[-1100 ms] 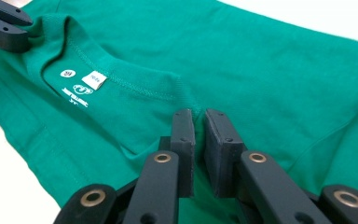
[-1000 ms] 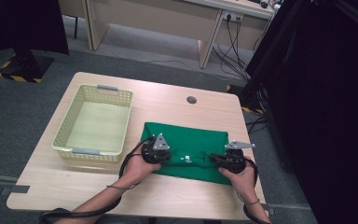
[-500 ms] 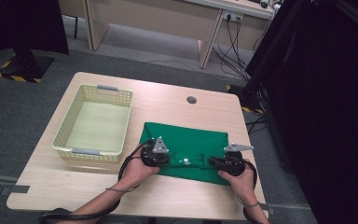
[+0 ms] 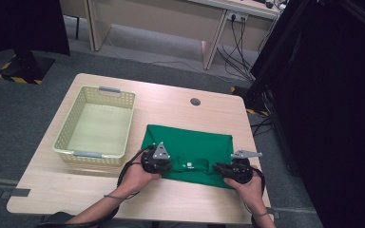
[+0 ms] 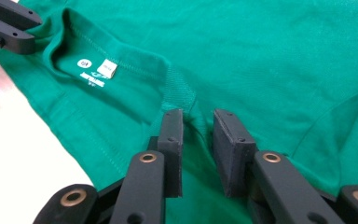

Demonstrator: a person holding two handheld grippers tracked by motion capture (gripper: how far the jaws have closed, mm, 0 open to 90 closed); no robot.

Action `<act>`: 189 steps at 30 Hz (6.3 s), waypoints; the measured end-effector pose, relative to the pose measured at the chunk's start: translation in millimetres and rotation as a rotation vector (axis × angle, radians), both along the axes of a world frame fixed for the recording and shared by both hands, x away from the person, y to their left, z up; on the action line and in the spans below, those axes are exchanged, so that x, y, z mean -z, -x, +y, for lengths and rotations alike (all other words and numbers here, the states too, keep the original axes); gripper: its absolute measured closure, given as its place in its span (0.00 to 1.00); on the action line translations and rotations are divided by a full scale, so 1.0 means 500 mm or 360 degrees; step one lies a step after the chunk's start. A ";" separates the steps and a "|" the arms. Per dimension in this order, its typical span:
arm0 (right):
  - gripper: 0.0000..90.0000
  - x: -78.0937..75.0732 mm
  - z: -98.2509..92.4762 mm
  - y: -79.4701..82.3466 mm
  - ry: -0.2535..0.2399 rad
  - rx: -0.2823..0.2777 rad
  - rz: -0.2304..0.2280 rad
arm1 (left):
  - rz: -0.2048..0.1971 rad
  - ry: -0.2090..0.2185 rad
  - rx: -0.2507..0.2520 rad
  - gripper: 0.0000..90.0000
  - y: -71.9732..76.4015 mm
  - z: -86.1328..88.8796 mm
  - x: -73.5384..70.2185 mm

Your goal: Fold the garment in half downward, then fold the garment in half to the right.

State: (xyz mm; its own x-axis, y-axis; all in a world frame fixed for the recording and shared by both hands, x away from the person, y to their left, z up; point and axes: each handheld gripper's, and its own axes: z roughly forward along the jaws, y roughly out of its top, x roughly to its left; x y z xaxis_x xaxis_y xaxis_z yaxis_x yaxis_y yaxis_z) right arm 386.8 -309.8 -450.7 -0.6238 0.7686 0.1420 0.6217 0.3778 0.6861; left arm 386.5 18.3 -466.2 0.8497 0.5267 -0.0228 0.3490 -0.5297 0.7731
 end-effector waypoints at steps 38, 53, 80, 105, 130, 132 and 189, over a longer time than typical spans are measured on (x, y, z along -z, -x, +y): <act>0.73 -0.028 -0.028 0.036 -0.0009 0.0021 -0.0012 | 0.0002 0.0066 -0.0073 0.69 0.023 0.044 -0.034; 0.72 0.013 -0.014 0.015 0.0178 0.0097 0.0067 | 0.0049 -0.0077 -0.0163 0.66 -0.006 0.031 0.009; 0.63 0.010 -0.041 -0.031 0.0215 0.0261 0.0042 | 0.0001 -0.0066 -0.0207 0.58 -0.054 -0.013 0.004; 0.56 0.016 -0.027 -0.033 0.0251 0.0307 0.0021 | 0.0019 -0.0099 -0.0286 0.52 -0.068 0.002 0.013; 0.42 -0.002 -0.040 -0.031 0.0111 0.0378 -0.0025 | -0.0076 -0.0026 -0.0334 0.35 -0.027 0.025 -0.014; 0.42 -0.007 -0.044 -0.031 0.0096 0.0386 -0.0034 | -0.0078 -0.0025 -0.0354 0.34 -0.024 0.031 -0.014; 0.38 -0.018 -0.088 -0.030 0.0036 0.0497 -0.0044 | -0.0098 -0.0005 -0.0545 0.43 -0.088 0.027 -0.018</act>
State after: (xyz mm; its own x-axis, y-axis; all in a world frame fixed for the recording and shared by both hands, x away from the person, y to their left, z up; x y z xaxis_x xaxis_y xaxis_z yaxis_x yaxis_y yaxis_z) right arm 401.5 -353.8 -441.7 -0.3607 0.9263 0.1090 0.6914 0.1871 0.6979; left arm 430.5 32.0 -457.3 0.6234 0.7815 0.0251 0.4599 -0.3924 0.7966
